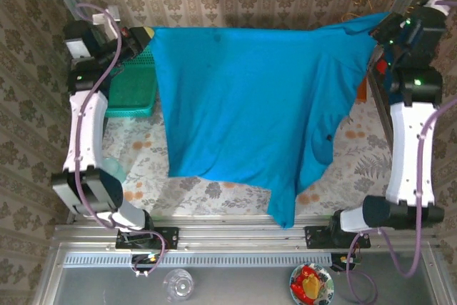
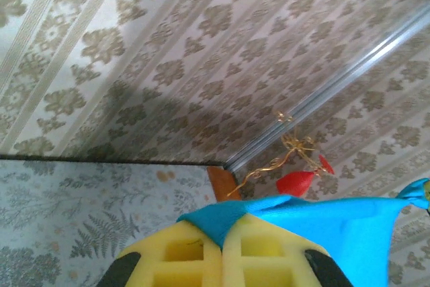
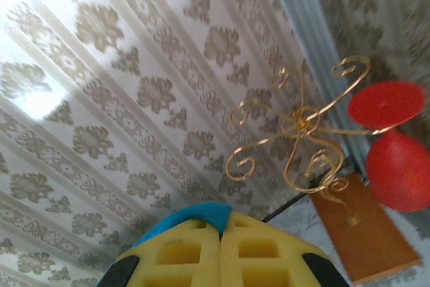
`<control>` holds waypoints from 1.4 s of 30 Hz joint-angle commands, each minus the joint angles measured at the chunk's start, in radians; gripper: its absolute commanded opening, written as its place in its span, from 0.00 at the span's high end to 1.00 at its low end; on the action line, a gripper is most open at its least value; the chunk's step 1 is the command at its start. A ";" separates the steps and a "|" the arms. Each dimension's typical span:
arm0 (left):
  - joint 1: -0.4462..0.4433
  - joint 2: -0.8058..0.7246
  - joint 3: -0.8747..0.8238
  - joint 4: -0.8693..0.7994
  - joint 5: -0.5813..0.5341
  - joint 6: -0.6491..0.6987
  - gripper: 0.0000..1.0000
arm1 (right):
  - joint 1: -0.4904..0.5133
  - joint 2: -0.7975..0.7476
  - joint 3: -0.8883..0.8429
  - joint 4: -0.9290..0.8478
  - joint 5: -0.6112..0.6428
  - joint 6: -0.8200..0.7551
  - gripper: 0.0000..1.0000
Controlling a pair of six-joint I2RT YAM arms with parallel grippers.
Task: Fold the inside-out t-shirt
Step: Flatten out the T-shirt at the center of the table.
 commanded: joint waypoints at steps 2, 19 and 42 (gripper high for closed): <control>0.024 0.174 0.245 0.164 0.033 -0.107 1.00 | -0.003 0.126 0.220 0.084 -0.028 0.095 1.00; 0.038 0.233 0.215 0.315 0.116 -0.237 1.00 | -0.002 0.081 0.156 -0.004 -0.135 0.068 1.00; -0.097 -0.194 -0.949 -0.200 -0.376 0.288 1.00 | -0.002 -0.398 -1.109 -0.226 -0.171 -0.034 1.00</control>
